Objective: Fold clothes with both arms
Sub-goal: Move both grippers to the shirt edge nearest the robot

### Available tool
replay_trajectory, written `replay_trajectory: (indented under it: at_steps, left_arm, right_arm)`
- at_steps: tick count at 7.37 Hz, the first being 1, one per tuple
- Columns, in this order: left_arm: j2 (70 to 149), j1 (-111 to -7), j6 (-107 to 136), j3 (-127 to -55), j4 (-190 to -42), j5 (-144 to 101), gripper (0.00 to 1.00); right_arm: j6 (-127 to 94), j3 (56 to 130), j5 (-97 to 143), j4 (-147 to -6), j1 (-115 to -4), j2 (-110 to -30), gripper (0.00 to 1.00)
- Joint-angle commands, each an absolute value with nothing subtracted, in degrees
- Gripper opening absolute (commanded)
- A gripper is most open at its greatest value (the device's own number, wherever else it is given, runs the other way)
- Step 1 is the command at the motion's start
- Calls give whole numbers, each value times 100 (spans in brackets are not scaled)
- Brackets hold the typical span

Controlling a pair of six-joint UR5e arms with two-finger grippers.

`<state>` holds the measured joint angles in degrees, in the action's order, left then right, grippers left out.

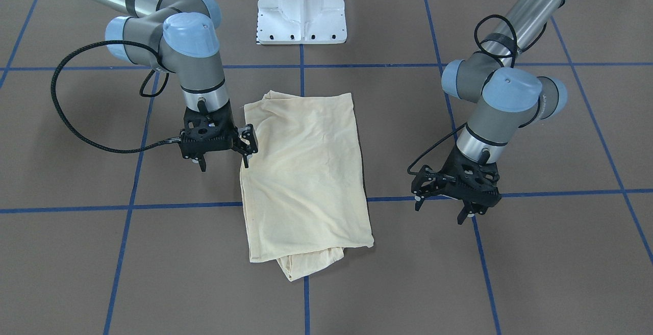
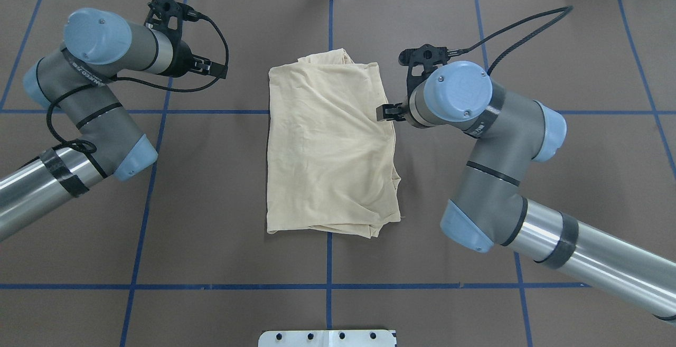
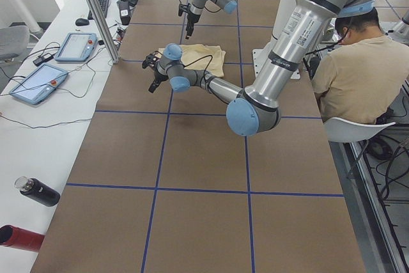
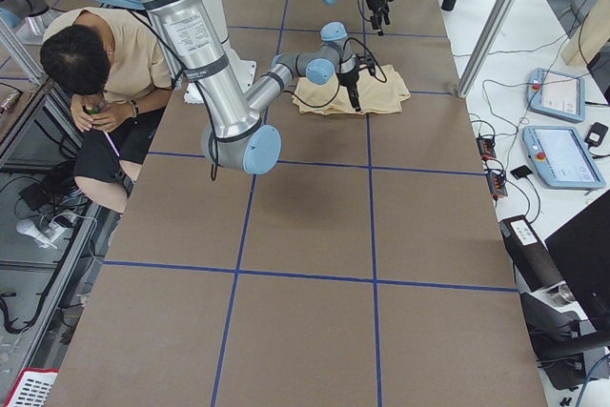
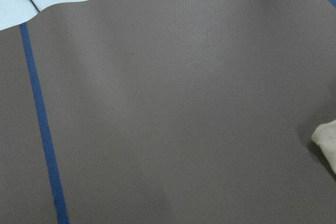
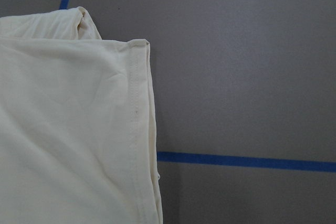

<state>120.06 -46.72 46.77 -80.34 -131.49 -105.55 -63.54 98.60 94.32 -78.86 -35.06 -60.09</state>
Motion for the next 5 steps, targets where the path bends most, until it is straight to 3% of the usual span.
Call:
replay_trajectory:
  at_steps: [1,3,5]
  left_arm:
    - [11587,-4116,5822,-9012,-13122,-10573,100]
    - [11112,-3152,6834,-9884,-13096,-10033,100]
    - [11091,-2342,7582,-10185,-12257,-9424,100]
  right_arm:
    - [-7054,11043,9466,-7823,-3516,-6921,100]
    - [-7284,11557,9475,-7370,-3489,-7739,100]
    - [-7705,11540,9457,-6052,-3323,-8557,100]
